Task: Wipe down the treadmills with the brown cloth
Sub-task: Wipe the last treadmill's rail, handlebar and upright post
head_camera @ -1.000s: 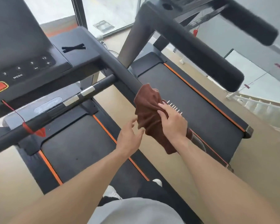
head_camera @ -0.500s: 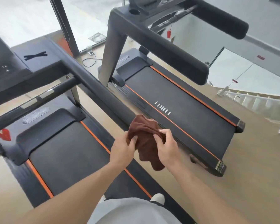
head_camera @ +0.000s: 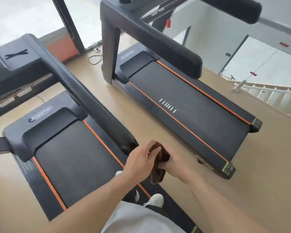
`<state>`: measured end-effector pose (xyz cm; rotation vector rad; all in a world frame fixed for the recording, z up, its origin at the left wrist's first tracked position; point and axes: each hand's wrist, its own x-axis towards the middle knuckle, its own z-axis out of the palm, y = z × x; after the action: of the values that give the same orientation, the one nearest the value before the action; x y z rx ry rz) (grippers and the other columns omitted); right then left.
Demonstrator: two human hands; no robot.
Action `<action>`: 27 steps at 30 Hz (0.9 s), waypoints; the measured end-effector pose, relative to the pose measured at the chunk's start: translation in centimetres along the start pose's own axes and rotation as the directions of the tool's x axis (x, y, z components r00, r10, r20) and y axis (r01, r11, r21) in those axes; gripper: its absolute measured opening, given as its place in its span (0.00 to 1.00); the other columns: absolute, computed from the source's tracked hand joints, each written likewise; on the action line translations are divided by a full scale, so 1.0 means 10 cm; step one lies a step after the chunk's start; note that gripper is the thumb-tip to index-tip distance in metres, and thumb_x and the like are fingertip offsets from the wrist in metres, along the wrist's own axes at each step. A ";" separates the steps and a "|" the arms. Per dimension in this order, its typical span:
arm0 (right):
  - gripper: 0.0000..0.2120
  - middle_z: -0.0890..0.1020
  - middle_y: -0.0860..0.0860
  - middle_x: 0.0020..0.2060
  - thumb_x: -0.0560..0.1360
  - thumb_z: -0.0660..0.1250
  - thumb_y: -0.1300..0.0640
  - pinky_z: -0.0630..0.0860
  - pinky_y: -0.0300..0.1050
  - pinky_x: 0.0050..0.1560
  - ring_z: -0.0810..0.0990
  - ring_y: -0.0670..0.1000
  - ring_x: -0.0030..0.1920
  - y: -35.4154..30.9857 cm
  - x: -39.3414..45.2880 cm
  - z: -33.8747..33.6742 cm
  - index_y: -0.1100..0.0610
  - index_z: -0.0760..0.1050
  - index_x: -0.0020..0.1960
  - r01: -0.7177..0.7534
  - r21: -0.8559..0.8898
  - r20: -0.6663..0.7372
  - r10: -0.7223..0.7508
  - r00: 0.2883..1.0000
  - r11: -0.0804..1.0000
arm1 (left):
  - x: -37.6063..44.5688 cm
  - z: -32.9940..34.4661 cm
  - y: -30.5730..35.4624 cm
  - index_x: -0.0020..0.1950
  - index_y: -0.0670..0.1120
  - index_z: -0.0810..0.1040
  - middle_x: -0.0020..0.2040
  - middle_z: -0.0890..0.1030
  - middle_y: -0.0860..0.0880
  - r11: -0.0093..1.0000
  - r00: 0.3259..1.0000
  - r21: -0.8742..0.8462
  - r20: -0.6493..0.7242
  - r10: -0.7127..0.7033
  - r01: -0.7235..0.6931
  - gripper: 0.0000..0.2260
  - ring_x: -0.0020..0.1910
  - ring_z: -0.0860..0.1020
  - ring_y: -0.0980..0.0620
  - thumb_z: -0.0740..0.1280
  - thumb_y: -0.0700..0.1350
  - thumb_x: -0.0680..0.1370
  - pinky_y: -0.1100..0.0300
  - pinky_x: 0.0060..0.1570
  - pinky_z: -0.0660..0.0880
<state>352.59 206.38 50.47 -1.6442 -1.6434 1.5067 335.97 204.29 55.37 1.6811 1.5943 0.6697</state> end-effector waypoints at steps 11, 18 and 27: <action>0.13 0.82 0.39 0.46 0.70 0.74 0.43 0.73 0.50 0.57 0.77 0.46 0.51 0.23 0.33 -0.81 0.47 0.82 0.52 0.029 -0.220 -0.027 -0.036 0.999 0.975 | 0.91 0.33 0.28 0.62 0.59 0.76 0.53 0.83 0.53 0.985 0.980 -0.029 0.118 -0.163 0.167 0.10 0.51 0.80 0.51 0.57 0.51 0.85 0.55 0.52 0.76; 0.11 0.79 0.30 0.59 0.74 0.74 0.53 0.59 0.43 0.68 0.60 0.41 0.68 0.03 0.73 -1.33 0.43 0.82 0.56 0.026 -0.394 0.008 -0.025 1.000 0.919 | 1.64 0.34 0.42 0.62 0.58 0.78 0.46 0.76 0.61 0.995 0.980 0.042 0.175 -0.095 0.088 0.11 0.45 0.73 0.56 0.58 0.51 0.85 0.62 0.44 0.68; 0.16 0.75 0.45 0.30 0.70 0.74 0.49 0.67 0.41 0.32 0.72 0.44 0.31 -0.38 1.31 -1.76 0.51 0.67 0.35 -0.091 -0.387 -0.154 0.033 0.987 0.918 | 2.28 0.27 0.27 0.63 0.55 0.80 0.55 0.82 0.56 0.986 0.986 0.035 -0.009 -0.164 0.164 0.12 0.50 0.76 0.55 0.60 0.52 0.85 0.61 0.48 0.70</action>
<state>362.27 225.99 54.64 -1.9753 -1.9181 1.0969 342.09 226.54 53.53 1.5533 1.7360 0.5660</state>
